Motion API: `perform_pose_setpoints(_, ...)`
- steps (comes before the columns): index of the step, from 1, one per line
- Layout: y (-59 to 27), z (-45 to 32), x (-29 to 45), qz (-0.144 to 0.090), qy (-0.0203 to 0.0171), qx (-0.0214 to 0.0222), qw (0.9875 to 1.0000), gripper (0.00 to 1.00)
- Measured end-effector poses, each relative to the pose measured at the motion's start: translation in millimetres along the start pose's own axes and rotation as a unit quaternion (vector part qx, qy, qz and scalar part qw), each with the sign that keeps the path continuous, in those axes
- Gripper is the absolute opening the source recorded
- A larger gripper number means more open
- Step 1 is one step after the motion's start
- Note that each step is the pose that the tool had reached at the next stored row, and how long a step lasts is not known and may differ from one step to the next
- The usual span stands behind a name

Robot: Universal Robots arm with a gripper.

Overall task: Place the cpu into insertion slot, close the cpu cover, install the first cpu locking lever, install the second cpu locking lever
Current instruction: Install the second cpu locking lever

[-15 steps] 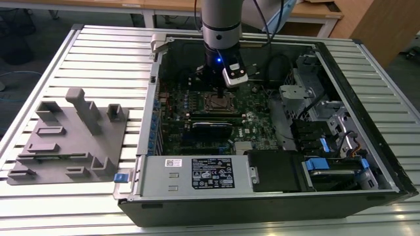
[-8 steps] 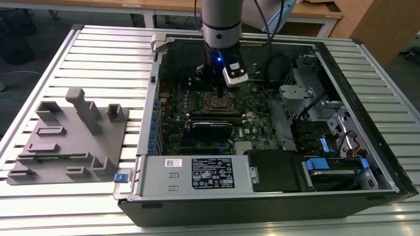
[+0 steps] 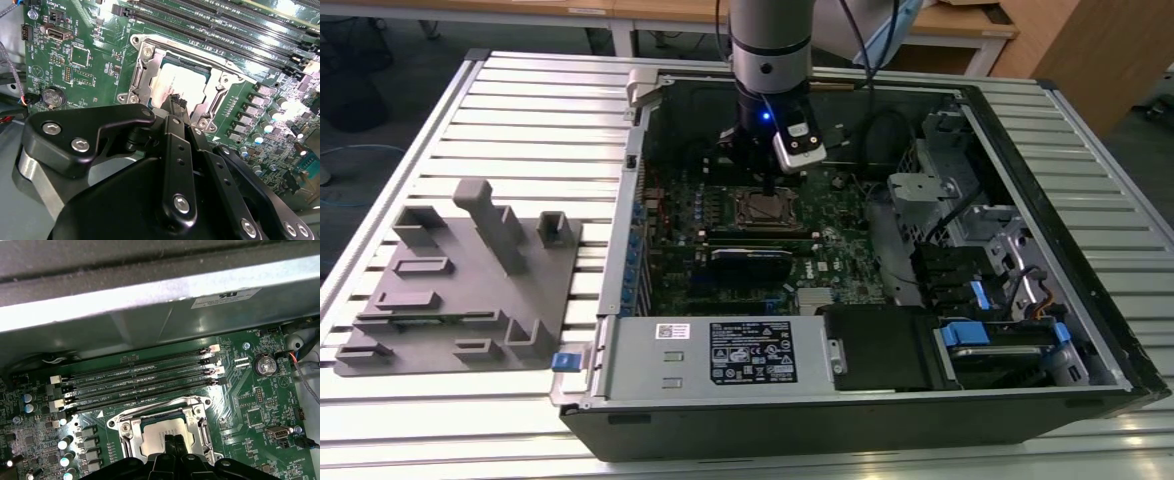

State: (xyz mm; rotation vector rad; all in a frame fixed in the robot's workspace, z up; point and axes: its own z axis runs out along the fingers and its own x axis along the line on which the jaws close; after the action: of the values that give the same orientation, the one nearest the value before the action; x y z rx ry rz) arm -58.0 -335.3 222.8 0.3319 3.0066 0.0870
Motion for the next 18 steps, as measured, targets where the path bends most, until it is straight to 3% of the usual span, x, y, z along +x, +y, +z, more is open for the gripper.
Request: perform_pose_setpoints(18, -0.3, -3.0, -0.5, 0.0, 0.0, 0.0003, 1.0, 0.1)
